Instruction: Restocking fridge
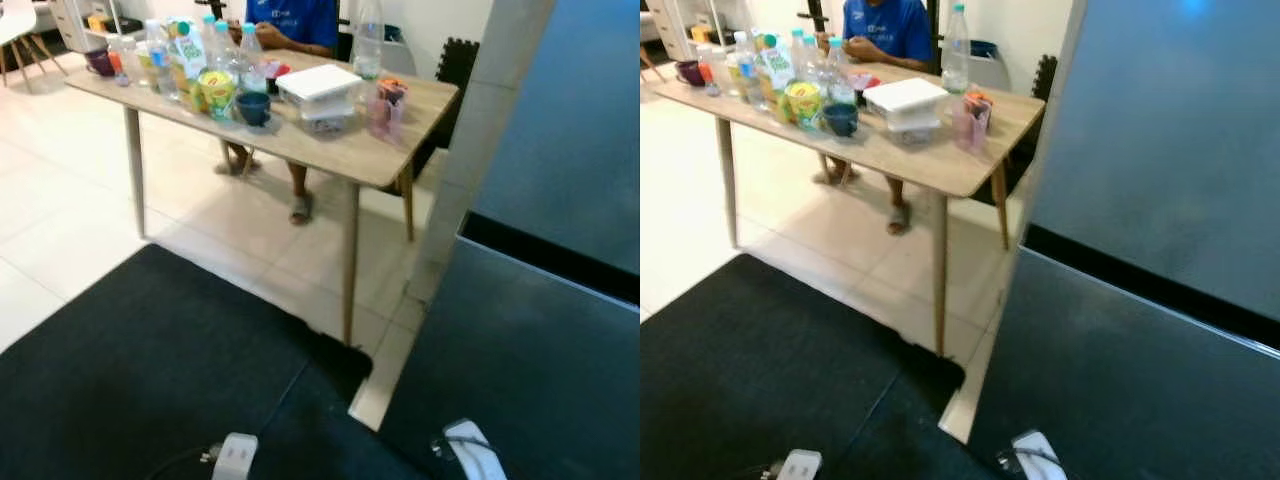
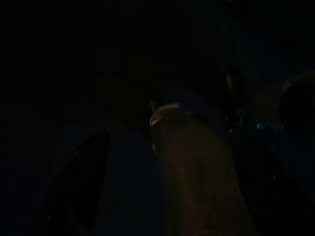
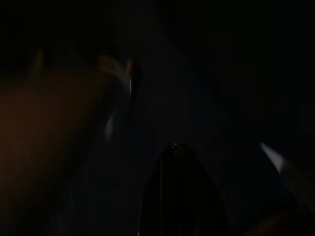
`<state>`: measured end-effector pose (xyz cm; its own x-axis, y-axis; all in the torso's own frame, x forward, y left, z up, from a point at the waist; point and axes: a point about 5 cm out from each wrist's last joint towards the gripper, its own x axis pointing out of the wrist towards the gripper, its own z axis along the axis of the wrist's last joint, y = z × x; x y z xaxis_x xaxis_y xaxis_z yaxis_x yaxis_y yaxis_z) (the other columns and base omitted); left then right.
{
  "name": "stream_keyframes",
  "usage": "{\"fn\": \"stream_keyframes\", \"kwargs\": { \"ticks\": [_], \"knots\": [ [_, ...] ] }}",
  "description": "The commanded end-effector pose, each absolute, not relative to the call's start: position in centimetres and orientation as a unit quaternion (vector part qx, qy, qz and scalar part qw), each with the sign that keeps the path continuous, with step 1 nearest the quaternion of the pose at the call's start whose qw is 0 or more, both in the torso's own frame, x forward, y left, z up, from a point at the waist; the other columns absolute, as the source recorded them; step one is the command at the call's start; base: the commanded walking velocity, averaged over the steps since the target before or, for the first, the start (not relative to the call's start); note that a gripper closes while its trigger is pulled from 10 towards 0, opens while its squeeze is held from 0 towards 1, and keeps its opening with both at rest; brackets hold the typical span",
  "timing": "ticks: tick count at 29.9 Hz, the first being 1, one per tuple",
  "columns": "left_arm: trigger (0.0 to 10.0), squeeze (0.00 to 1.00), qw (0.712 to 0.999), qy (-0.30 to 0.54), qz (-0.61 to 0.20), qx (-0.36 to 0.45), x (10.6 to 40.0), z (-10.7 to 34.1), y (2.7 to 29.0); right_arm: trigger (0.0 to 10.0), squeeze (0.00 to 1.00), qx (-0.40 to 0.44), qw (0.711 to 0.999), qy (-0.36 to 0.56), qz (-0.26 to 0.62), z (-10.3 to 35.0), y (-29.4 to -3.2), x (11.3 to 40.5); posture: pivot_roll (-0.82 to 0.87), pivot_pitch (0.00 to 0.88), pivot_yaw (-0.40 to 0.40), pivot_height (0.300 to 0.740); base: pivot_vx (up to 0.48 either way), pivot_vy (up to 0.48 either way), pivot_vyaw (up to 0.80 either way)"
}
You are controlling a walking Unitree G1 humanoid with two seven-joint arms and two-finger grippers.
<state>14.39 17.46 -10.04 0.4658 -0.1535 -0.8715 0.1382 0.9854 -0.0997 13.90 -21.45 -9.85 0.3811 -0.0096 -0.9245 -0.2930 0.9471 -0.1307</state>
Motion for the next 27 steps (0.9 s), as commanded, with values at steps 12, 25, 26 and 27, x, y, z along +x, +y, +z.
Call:
{"fn": "stream_keyframes", "kwargs": {
  "ticks": [12,25,26,27],
  "knots": [
    [10.0,0.0,0.843,0.53,-0.096,0.015,13.6,-10.4,17.6,10.0,0.0,-0.153,0.824,0.539,0.081,-9.3,-21.9,15.3,-0.02,0.012,-0.026,0.74,0.0,0.0,0.78],
    [10.0,0.0,0.841,0.532,-0.092,0.023,13.6,-10.4,17.6,10.0,0.0,-0.166,0.822,0.539,0.087,-9.2,-22.0,15.5,-0.02,0.009,-0.032,0.74,0.0,0.0,0.77],
    [10.0,0.0,0.841,0.533,-0.091,0.024,13.5,-10.4,17.6,10.0,0.0,-0.166,0.821,0.539,0.086,-9.2,-22.1,15.4,-0.02,0.01,-0.031,0.74,0.0,0.0,0.77],
    [10.0,0.0,0.841,0.533,-0.091,0.024,13.5,-10.4,17.6,10.0,0.0,-0.166,0.821,0.539,0.086,-9.2,-22.1,15.4,-0.02,0.01,-0.031,0.74,0.0,0.0,0.77]
  ]
}}
